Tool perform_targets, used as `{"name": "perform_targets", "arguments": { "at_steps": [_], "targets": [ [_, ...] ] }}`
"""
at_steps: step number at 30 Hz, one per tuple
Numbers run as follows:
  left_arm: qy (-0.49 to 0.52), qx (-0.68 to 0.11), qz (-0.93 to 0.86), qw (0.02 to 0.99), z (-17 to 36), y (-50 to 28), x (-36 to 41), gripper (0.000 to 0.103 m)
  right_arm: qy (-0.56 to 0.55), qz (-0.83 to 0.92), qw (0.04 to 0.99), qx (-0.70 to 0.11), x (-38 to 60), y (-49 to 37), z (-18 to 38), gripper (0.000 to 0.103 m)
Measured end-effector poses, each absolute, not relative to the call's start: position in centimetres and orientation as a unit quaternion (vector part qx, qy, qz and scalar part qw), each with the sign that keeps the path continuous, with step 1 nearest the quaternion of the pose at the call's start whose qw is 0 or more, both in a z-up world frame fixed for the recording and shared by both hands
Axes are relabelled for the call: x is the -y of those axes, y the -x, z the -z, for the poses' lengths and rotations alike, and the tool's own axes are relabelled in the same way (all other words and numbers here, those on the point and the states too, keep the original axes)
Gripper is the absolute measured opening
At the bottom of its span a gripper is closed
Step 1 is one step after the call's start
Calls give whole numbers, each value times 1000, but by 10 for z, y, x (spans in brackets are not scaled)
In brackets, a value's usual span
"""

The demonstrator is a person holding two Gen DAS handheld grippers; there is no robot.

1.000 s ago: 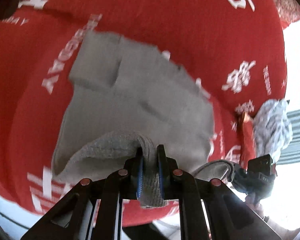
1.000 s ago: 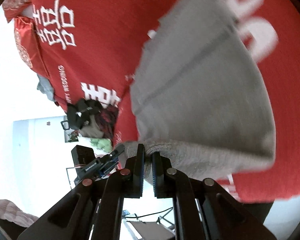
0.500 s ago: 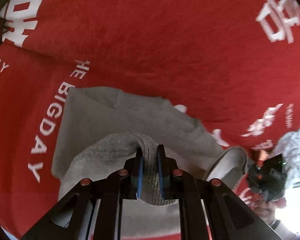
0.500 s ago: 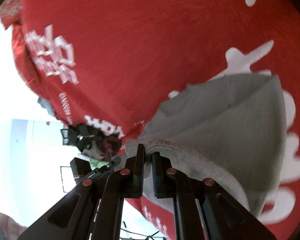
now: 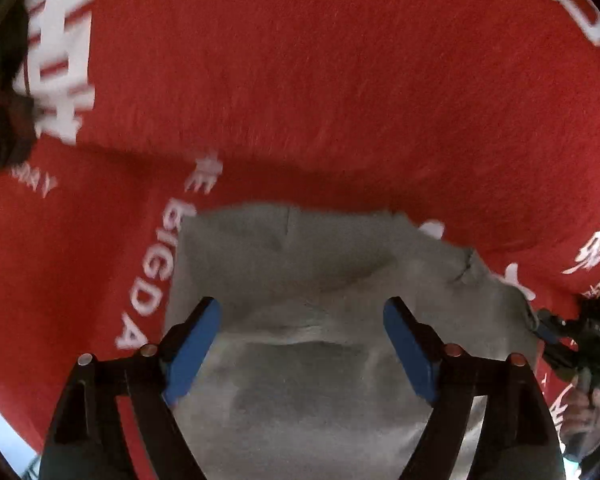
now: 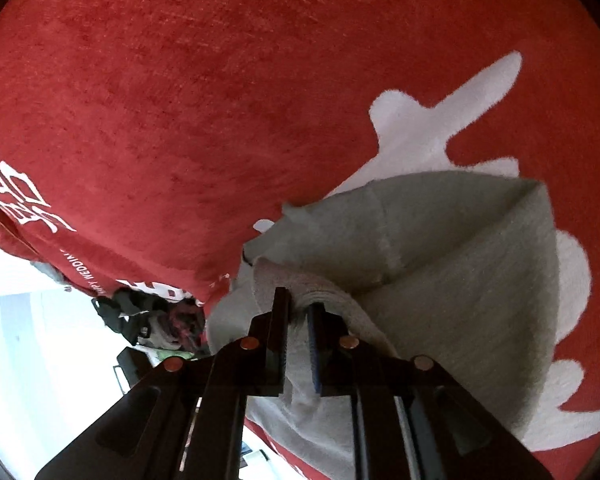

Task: Fold small clothes

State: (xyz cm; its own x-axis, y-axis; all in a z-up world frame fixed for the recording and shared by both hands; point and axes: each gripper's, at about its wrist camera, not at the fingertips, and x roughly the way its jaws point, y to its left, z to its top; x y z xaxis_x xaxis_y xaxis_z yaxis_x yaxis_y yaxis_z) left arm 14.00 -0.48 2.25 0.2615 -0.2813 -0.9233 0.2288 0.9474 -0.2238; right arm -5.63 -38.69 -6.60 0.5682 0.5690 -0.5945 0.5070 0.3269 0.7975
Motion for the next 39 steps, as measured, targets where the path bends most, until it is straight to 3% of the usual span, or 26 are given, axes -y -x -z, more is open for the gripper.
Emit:
{"name": "perform_targets", "arguments": {
  "at_steps": [3, 4, 10, 14, 20, 25, 30, 31, 32, 33, 34, 36, 39],
  "targets": [
    [22, -593, 172, 786, -28, -143, 6, 84, -576, -19, 677, -458, 392, 57, 58, 50],
    [18, -595, 176, 784, -28, -143, 8, 84, -574, -16, 680, -456, 393, 58, 56, 51],
    [7, -614, 224, 757, -15, -130, 34, 84, -545, -16, 702, -458, 392, 58, 40, 51],
    [-22, -636, 236, 734, 13, -125, 61, 84, -470, 29, 729, -497, 388, 51, 37, 51],
    [-97, -587, 145, 791, 25, -147, 70, 84, -396, 26, 725, -563, 378, 34, 59, 51],
    [-182, -573, 101, 793, 46, -171, 68, 84, -394, 25, 725, -565, 379, 32, 63, 51],
    [-123, -598, 86, 788, 57, -190, 49, 82, -374, 28, 736, -564, 377, 30, 53, 51],
    [-107, -600, 96, 787, 57, -191, 48, 64, -366, 26, 740, -564, 376, 29, 50, 50],
    [-89, -608, 119, 780, 57, -192, 48, 26, -357, 23, 743, -565, 374, 27, 49, 49],
    [-77, -618, 136, 771, 59, -193, 49, 11, -351, 18, 745, -568, 372, 25, 49, 45],
    [-76, -620, 143, 768, 58, -193, 51, 8, -341, 15, 745, -573, 369, 22, 49, 37],
    [-81, -608, 149, 776, 49, -190, 52, 8, -320, 13, 744, -586, 362, 16, 50, 0],
    [-68, -599, 151, 783, 39, -191, 43, 8, -286, 9, 777, -560, 354, 13, 29, 0]
  ]
}}
